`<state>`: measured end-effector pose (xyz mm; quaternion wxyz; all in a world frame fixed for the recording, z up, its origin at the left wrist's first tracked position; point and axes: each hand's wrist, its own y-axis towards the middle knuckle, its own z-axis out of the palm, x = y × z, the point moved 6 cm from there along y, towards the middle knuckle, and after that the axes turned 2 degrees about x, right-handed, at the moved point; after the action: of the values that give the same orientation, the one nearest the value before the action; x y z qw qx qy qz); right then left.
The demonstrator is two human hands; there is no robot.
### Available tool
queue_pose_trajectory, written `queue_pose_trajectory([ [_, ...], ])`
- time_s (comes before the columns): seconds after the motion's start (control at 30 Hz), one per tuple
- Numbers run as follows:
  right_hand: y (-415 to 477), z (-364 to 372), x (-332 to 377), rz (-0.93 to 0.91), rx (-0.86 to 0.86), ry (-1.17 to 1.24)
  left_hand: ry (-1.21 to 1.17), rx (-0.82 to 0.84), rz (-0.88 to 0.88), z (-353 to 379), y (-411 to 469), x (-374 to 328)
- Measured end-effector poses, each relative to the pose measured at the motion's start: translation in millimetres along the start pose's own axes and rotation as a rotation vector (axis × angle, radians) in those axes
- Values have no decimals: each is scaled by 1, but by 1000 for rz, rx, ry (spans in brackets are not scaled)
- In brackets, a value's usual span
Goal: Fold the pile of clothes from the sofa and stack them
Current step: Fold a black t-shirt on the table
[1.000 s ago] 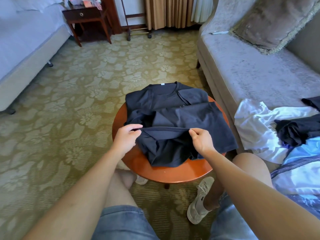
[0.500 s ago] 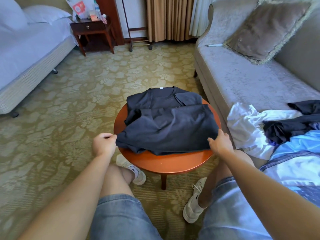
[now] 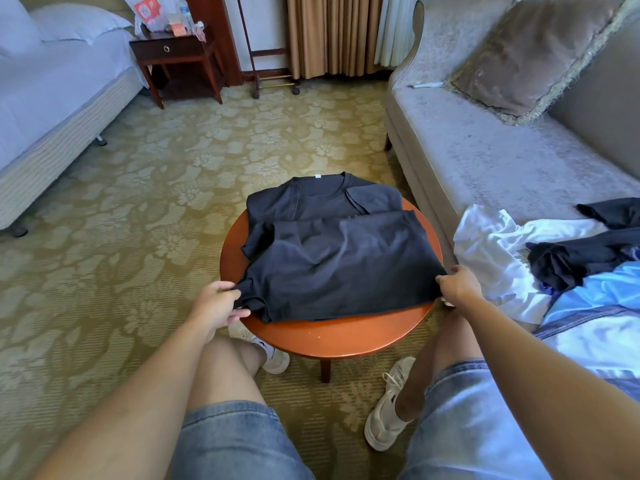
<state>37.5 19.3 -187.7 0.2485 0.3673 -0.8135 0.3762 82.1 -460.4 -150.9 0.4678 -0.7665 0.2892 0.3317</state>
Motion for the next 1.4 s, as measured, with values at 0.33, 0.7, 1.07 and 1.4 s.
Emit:
queue_pose_trajectory([
  [0.33,-32,5,19,205,327,654,-109,-45,159,-5,-6,-31],
  [0.7,-63,-32,46,-208,3,495,-290,-9,283,3,-47,-67],
  [1.07,-165,-83,62,-403,41,941,-620,-1,530,-16,-131,-86],
  [1.4,-166,-89,45,-267,271,-175,0,-146,213,-42,-133,10],
])
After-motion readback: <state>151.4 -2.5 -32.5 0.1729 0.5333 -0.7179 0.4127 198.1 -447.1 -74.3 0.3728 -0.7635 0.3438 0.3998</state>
